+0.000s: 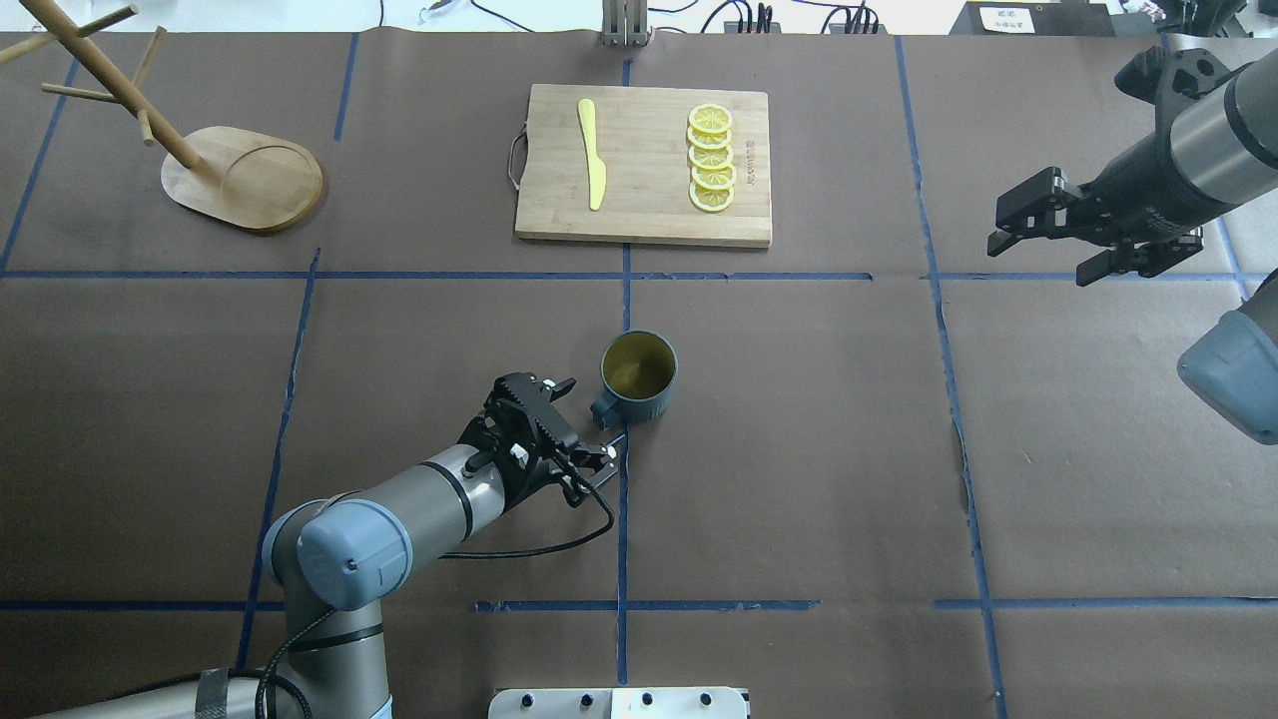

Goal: Hang cup on storage rack
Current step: 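Grasp the teal mug's handle with the left gripper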

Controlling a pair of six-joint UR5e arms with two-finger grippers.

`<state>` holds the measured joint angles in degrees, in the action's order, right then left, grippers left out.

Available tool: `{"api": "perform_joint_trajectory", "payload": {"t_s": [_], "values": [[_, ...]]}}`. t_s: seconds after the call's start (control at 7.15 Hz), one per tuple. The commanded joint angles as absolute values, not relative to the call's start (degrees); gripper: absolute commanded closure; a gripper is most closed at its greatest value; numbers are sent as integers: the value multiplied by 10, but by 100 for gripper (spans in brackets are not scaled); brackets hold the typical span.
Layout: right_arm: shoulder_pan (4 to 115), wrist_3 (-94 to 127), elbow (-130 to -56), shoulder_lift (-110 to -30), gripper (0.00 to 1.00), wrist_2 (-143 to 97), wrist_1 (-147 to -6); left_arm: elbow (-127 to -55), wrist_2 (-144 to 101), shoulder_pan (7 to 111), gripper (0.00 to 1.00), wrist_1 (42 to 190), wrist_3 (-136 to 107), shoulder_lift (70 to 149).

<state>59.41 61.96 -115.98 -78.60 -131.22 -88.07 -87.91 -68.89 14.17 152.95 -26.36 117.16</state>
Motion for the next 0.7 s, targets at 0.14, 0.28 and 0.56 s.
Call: {"api": "perform_joint_trajectory", "payload": {"t_s": [0.14,0.28,0.56], "values": [[594,620,-1160,-785,0,-1312,-881,-867,-659,140,29,1527,-264,1179],[594,620,-1159,-785,0,-1313,-881,-861,-659,139,33,1528,-265,1179],[594,620,-1159,-785,0,-1313,-881,-855,-659,135,40,1528,-266,1182]]}}
